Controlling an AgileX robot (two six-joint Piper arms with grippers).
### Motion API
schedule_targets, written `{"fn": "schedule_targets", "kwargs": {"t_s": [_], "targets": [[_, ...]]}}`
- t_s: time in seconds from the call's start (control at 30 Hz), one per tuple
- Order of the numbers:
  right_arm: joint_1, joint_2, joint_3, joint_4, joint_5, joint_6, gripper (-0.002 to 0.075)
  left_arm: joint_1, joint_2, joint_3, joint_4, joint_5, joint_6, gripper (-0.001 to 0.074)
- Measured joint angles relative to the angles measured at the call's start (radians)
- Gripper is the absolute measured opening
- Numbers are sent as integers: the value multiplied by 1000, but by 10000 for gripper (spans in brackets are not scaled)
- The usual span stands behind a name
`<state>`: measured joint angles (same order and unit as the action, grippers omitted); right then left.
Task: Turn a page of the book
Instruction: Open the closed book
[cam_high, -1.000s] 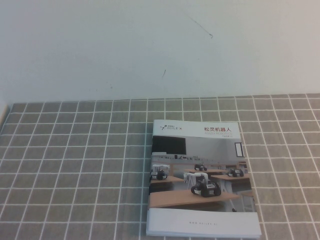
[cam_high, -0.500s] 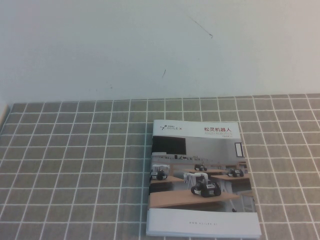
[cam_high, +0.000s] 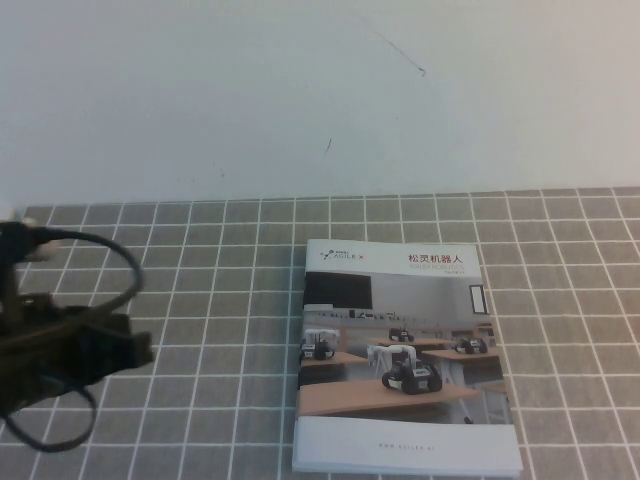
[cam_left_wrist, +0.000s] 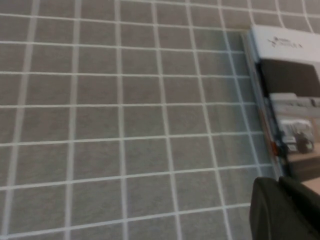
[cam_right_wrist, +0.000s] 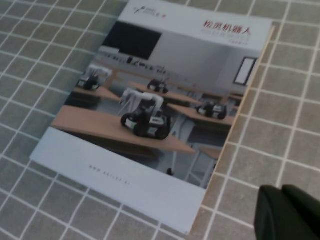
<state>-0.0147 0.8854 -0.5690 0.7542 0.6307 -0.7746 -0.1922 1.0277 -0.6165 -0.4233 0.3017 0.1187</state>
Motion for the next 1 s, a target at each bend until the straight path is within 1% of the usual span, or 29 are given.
{"fn": "schedule_targets", "kwargs": {"t_s": [0.17, 0.23, 0.3, 0.37, 0.53, 0.73, 0.8, 0.87, 0.93, 1.0], "targets": [[2, 185, -2, 155, 5, -191, -3, -190, 177, -70, -23, -55, 28, -4], [7, 251, -2, 200, -2, -246, -3, -245, 252, -109, -28, -64, 30, -4], [24, 306, -4, 239, -14, -289, -3, -275, 330, -158, -32, -62, 30, -4], [47, 355, -4, 282, -34, -333, -3, -289, 402, -209, -34, -48, 30, -4], [132, 464, -24, 379, -93, -442, -2, -294, 568, -336, -38, -17, 21, -4], [160, 572, -105, 436, -84, -462, 11, -296, 710, -429, -44, -13, 11, -4], [160, 600, -134, 441, -68, -462, 56, -296, 741, -443, -67, -13, 4, -4], [160, 629, -160, 443, -54, -462, 127, -296, 764, -449, -92, -13, 4, -4], [160, 654, -181, 445, -45, -462, 227, -296, 784, -451, -104, -16, 4, -4], [162, 672, -192, 445, -43, -462, 306, -296, 804, -451, -108, -16, 4, -4]]}}
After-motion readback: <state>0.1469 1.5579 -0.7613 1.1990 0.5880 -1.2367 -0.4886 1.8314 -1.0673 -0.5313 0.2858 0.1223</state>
